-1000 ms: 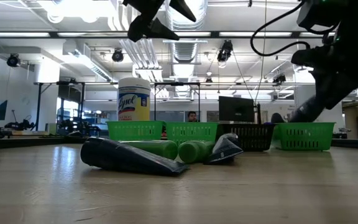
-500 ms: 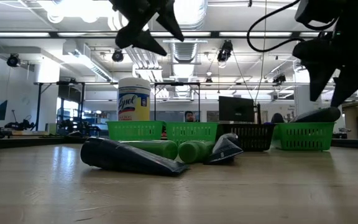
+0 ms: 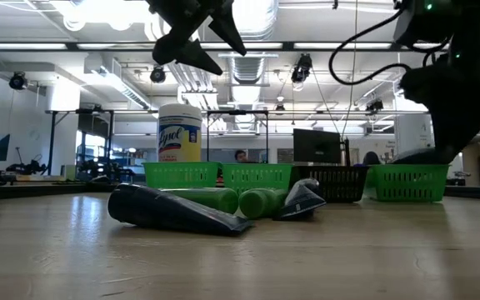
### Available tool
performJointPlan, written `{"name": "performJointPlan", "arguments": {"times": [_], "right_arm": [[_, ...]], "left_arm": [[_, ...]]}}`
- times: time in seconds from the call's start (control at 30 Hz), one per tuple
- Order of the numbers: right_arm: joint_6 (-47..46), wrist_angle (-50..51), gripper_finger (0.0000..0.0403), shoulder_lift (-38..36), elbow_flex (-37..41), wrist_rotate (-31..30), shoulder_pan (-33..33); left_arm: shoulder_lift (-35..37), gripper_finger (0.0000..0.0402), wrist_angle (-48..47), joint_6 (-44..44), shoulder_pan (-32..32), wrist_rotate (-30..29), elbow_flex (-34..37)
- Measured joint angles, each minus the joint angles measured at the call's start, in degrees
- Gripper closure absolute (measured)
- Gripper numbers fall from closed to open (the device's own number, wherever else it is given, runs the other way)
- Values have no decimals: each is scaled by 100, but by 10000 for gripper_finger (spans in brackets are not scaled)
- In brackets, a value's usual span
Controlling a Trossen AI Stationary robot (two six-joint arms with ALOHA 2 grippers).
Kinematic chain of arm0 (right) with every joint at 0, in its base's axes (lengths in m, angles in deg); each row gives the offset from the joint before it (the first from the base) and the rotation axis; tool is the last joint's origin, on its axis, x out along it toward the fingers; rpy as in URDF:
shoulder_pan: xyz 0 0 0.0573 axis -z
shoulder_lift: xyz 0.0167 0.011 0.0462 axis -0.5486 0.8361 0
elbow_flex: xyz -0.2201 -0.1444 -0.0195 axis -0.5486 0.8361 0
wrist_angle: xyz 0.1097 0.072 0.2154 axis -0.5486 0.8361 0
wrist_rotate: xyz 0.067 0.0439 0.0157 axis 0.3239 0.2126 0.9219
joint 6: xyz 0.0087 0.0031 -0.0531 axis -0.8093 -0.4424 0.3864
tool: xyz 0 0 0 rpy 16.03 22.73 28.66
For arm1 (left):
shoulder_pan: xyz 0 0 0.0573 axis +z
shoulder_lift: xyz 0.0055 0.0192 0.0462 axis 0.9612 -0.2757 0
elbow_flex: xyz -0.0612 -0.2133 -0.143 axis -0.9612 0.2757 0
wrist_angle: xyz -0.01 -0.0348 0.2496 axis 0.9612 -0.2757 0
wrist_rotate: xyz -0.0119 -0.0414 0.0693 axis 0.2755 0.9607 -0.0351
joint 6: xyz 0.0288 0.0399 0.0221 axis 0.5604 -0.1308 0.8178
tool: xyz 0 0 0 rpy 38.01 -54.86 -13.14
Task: Pick & Place Travel size toiletries
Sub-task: Put the deodorant into the right green bin, then put the bottom shampoo into the left green bin
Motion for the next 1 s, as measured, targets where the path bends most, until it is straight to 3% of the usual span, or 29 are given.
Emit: {"name": "performJointPlan", "arguments": {"times": [0.2,0.4,0.6,0.7,0.9,1.0], "right_arm": [[89,-358,360,223,7,-5,0],[93,-348,392,155,-170,-204,0],[82,-282,381,146,-114,-293,70],[174,-293,371,100,-156,-274,63],[818,-355,328,68,-528,-179,63],[1096,-367,288,70,-717,-122,63]], "left_arm": [[0,87,13,-59,0,-2,0],[0,87,41,-125,0,-4,0],[0,87,30,-110,-3,-52,0],[0,87,-246,-21,-41,282,0],[-40,87,-1789,284,-443,1090,0],[-41,87,-2549,-132,-689,1442,34]]}}
